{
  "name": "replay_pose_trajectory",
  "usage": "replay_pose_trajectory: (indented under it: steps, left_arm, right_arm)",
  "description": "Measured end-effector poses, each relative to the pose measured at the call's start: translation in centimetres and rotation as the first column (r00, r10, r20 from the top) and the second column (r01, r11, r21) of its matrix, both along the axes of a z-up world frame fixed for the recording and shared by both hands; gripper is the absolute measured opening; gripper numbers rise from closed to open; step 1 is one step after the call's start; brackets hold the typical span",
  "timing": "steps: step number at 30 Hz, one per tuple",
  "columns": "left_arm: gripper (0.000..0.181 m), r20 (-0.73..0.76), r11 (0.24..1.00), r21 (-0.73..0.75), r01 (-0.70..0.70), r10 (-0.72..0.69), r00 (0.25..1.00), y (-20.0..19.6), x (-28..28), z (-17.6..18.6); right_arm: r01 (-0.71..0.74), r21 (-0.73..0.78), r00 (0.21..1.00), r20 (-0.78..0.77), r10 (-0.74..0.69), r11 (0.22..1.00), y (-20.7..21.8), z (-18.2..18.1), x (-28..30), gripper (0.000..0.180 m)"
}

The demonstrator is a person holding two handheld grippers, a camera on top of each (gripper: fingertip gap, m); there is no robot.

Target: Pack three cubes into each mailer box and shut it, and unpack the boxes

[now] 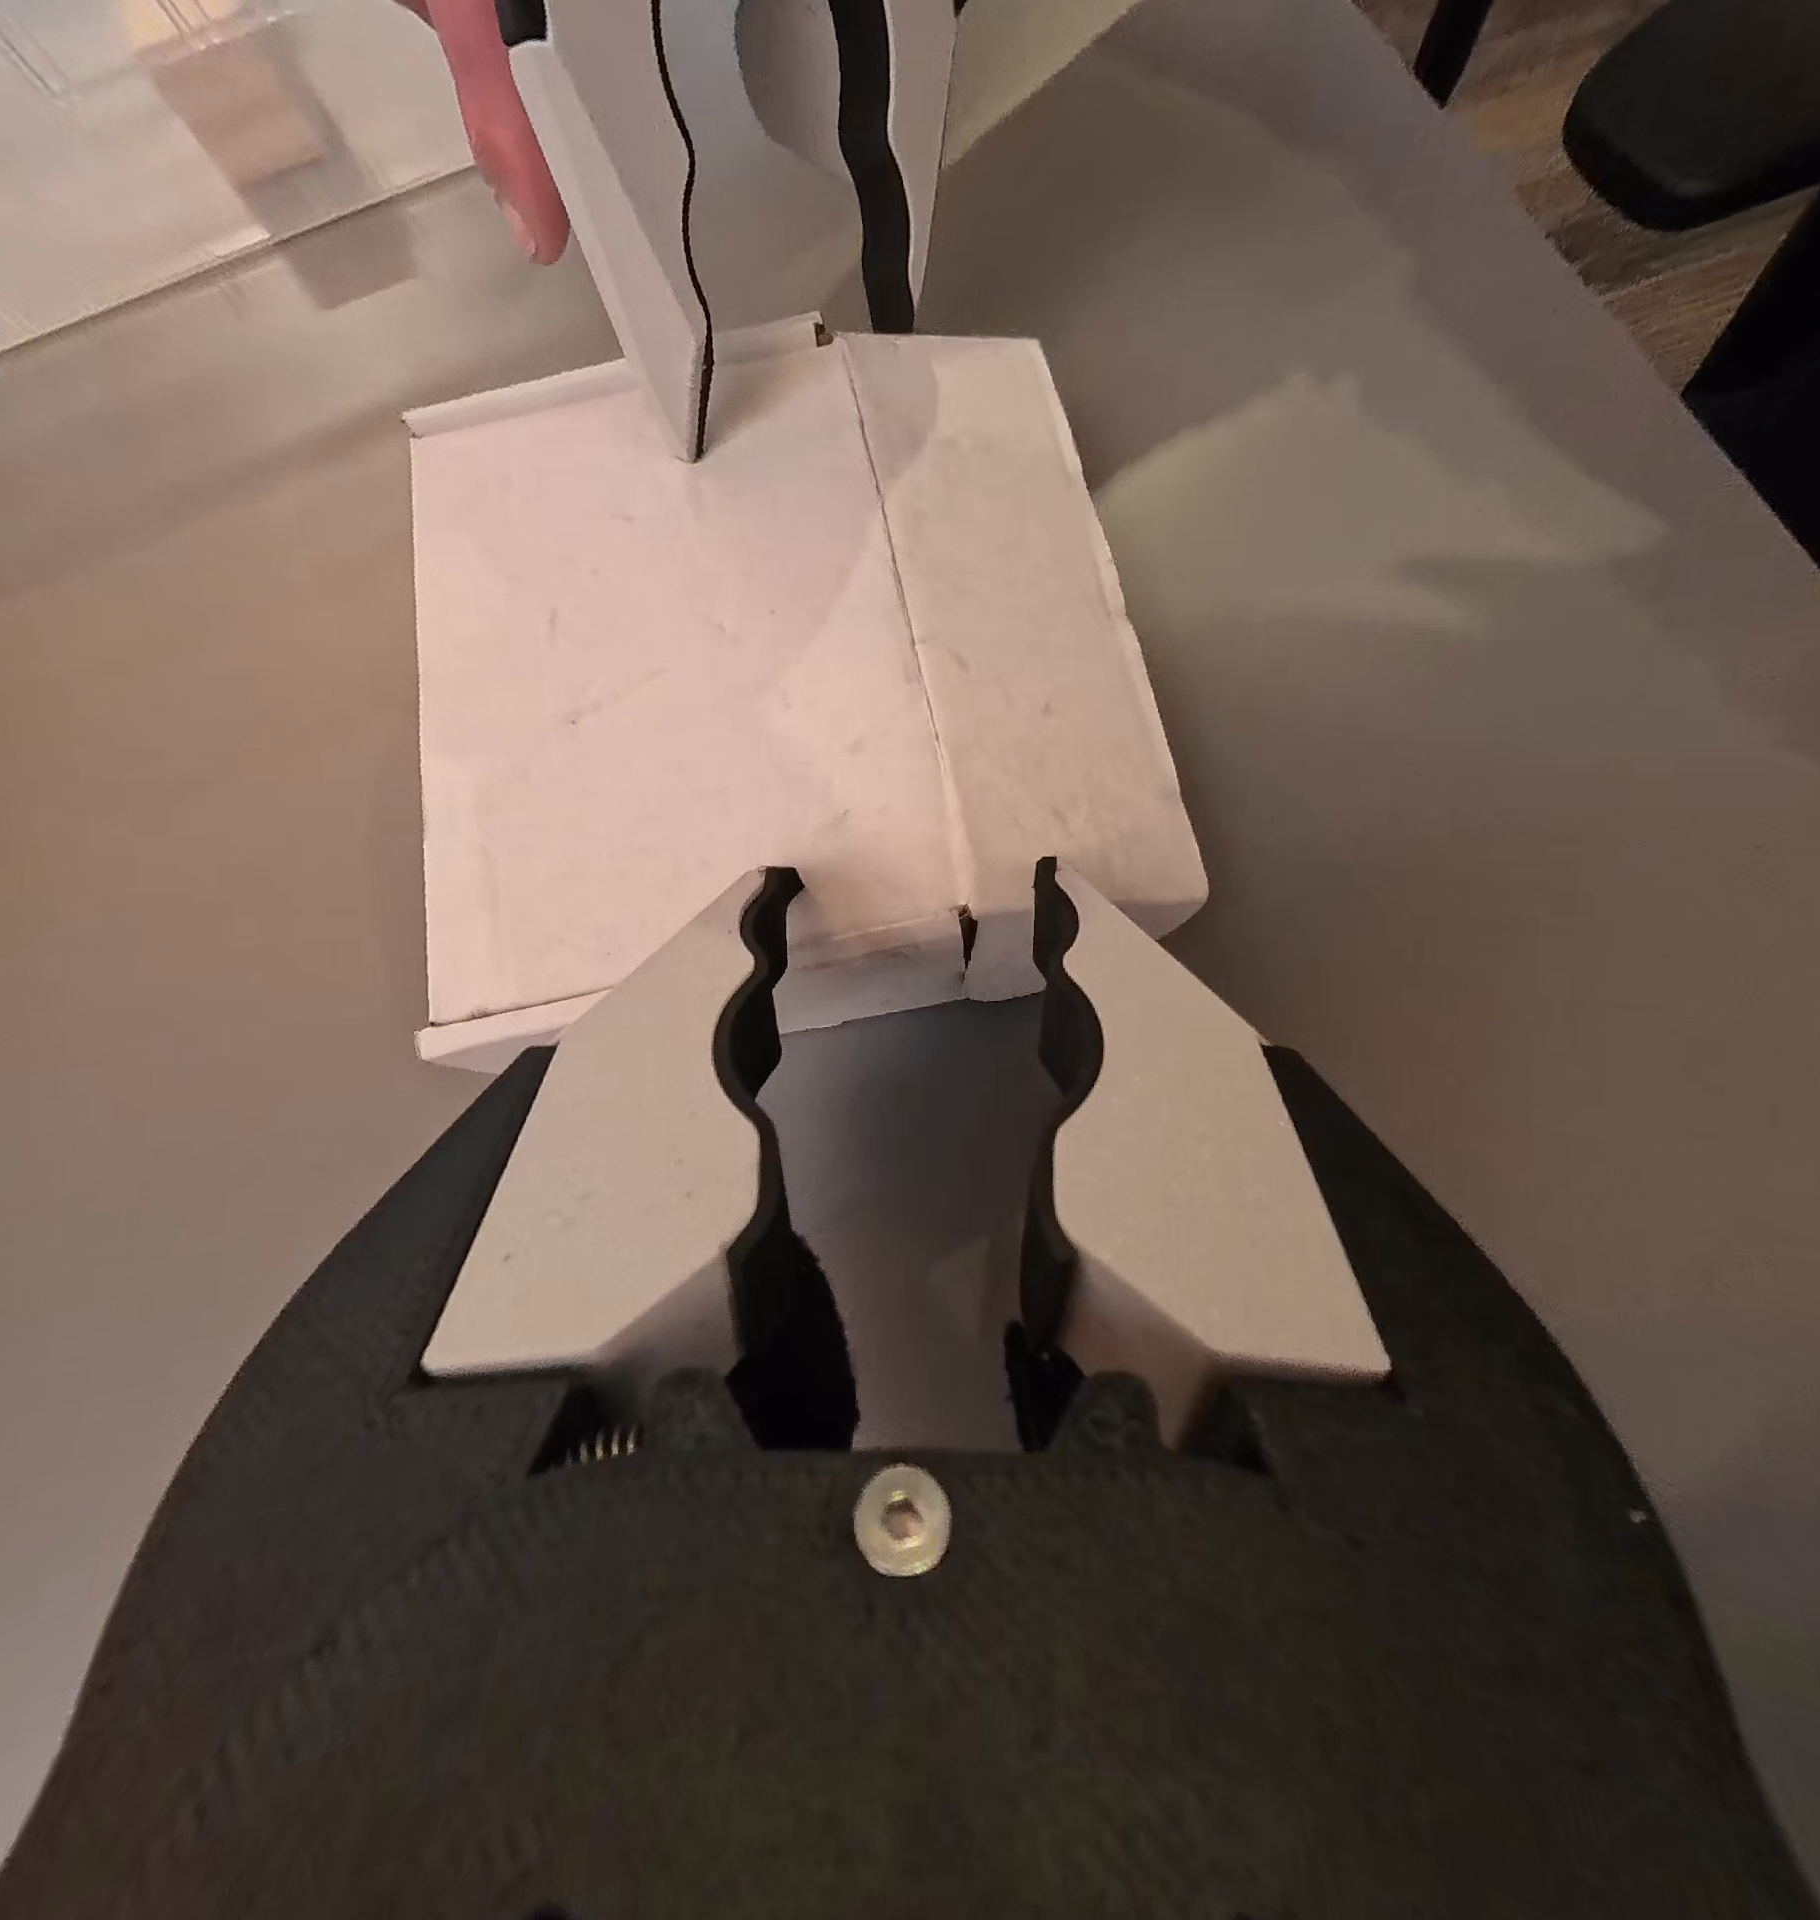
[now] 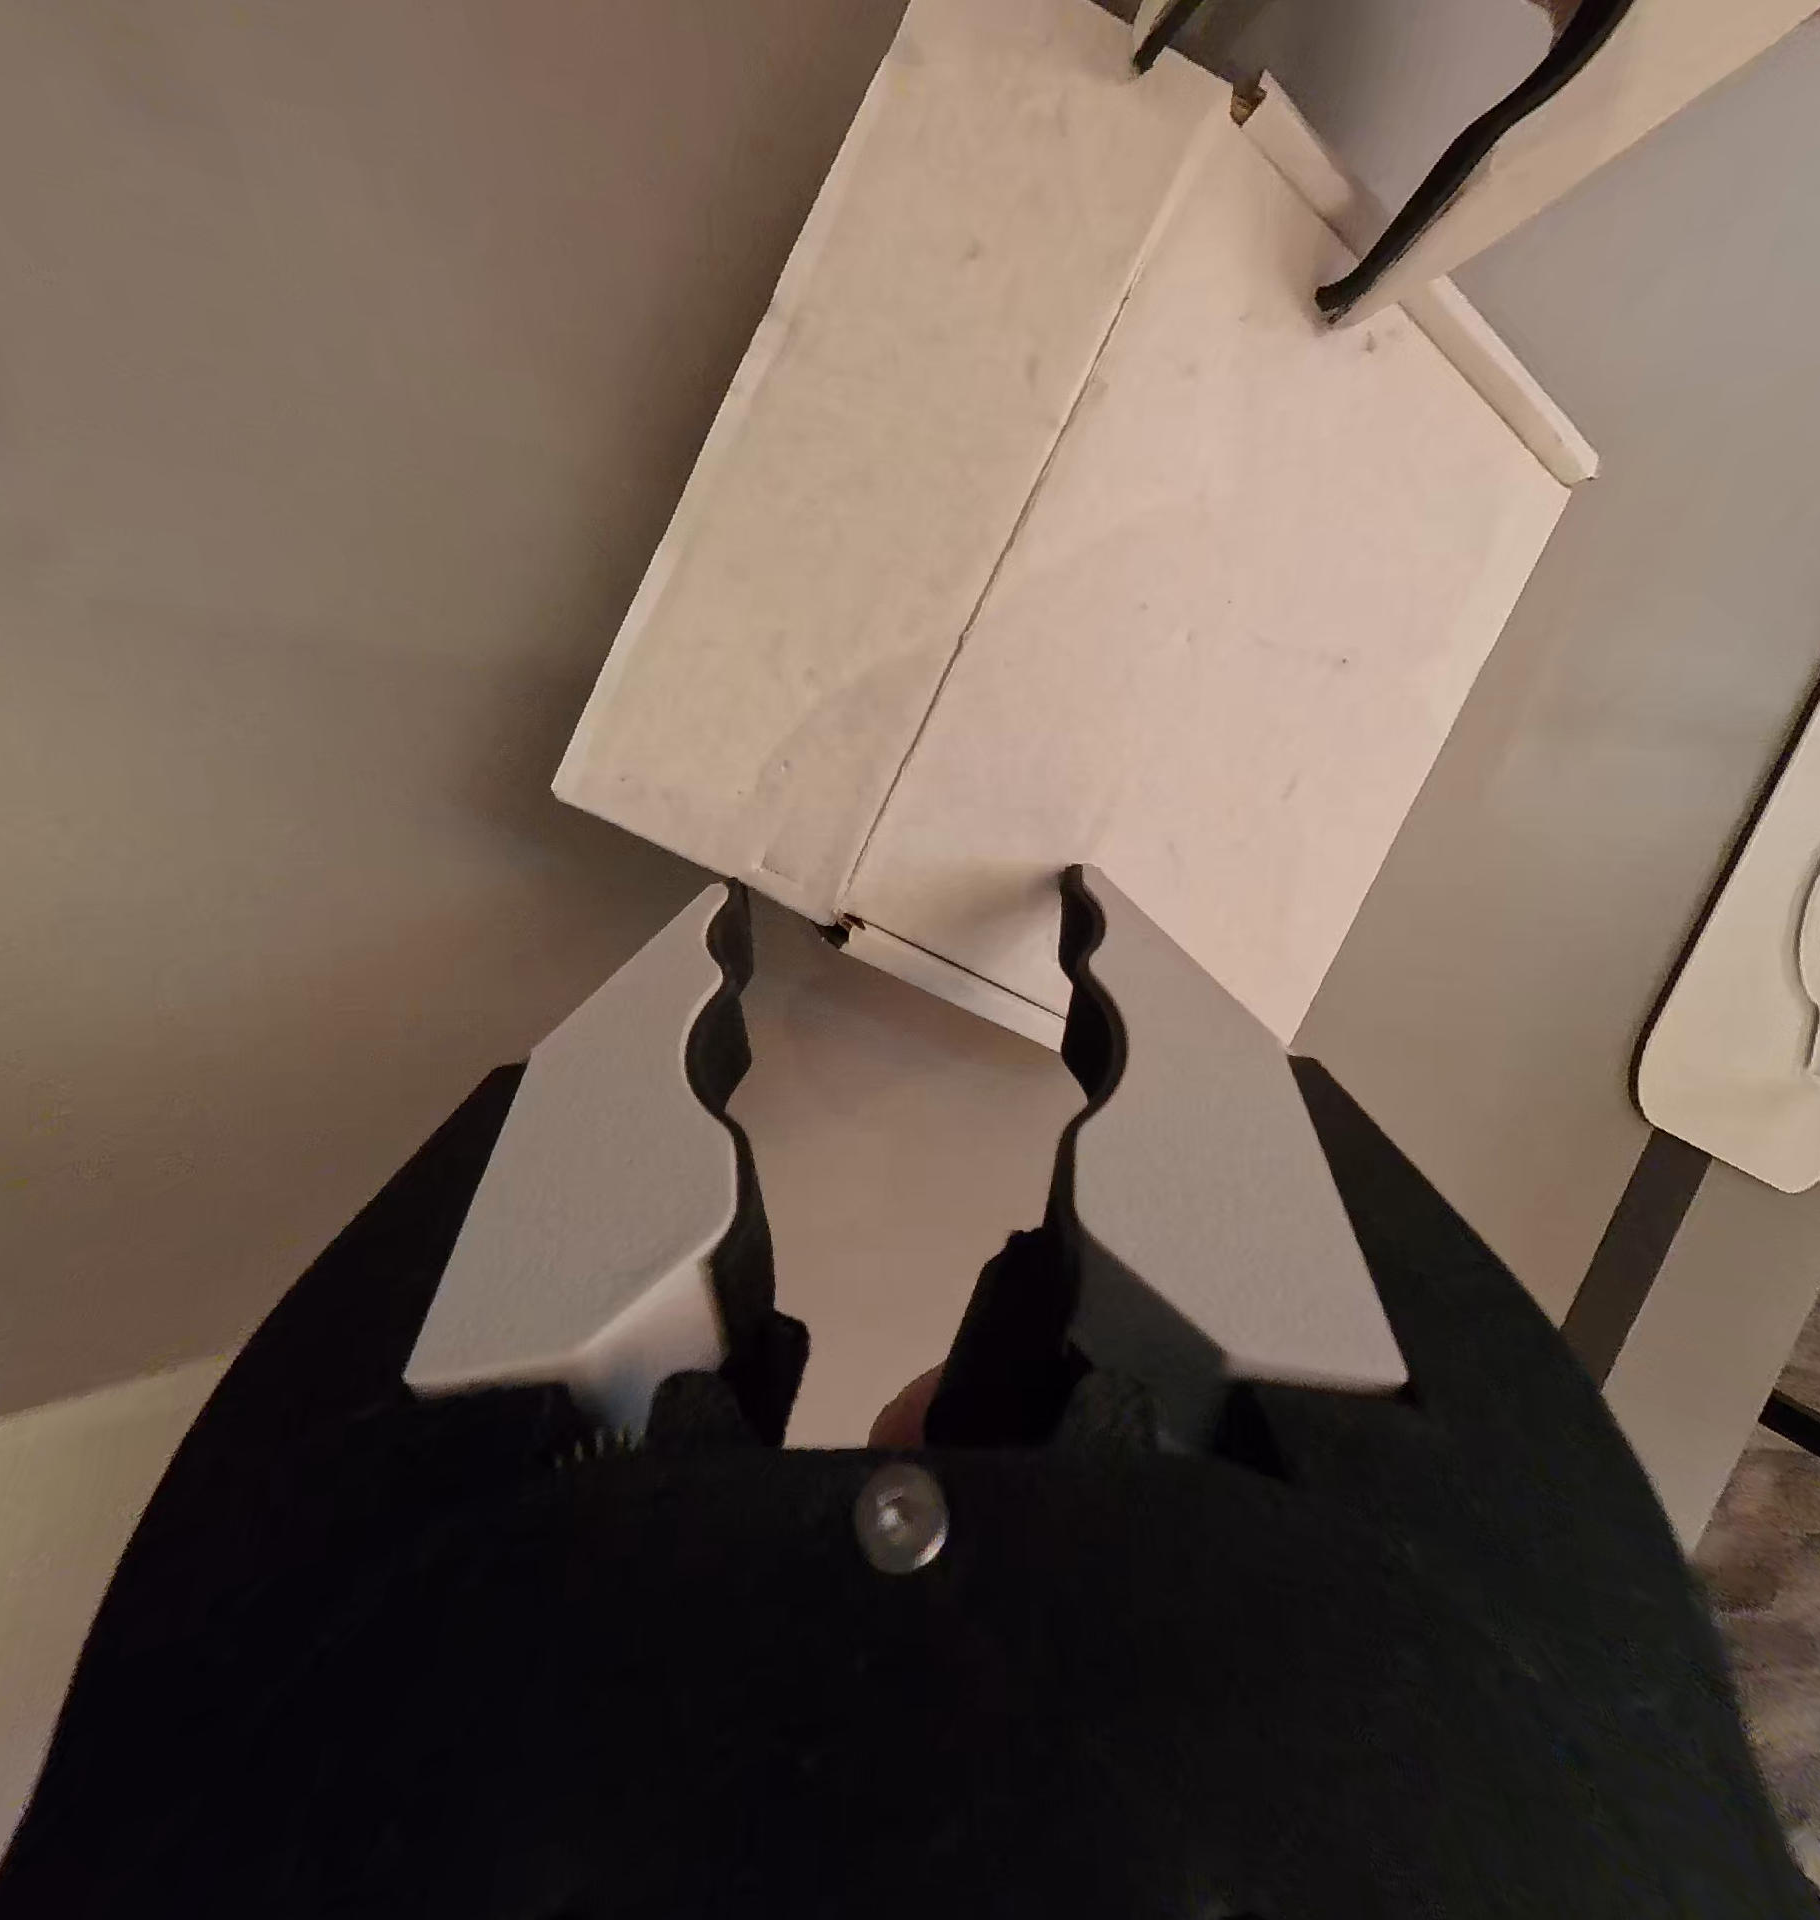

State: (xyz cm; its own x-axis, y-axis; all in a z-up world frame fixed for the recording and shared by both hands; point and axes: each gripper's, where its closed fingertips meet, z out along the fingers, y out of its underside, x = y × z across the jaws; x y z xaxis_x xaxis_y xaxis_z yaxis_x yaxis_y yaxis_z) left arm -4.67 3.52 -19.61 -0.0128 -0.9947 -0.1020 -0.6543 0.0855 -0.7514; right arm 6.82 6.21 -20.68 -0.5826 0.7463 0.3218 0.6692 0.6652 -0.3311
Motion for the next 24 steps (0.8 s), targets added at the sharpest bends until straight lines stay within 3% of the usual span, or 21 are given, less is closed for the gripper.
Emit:
replay_pose_trajectory:
  steps: [15, 24]
  left_arm:
    - [0.047, -0.003, 0.999, -0.038, -0.003, 0.003, 1.0, 0.06, -0.01, 0.0]
    - [0.046, -0.031, 0.999, 0.041, -0.004, 0.006, 1.0, 0.09, 0.03, -0.18]
  right_arm:
    - [0.026, -0.161, 0.997, -0.063, -0.036, 0.987, -0.2, 0.2, -0.13, 0.059]
    - [0.005, 0.064, 0.998, -0.063, -0.001, 0.998, 0.27, -0.17, -0.15, 0.055]
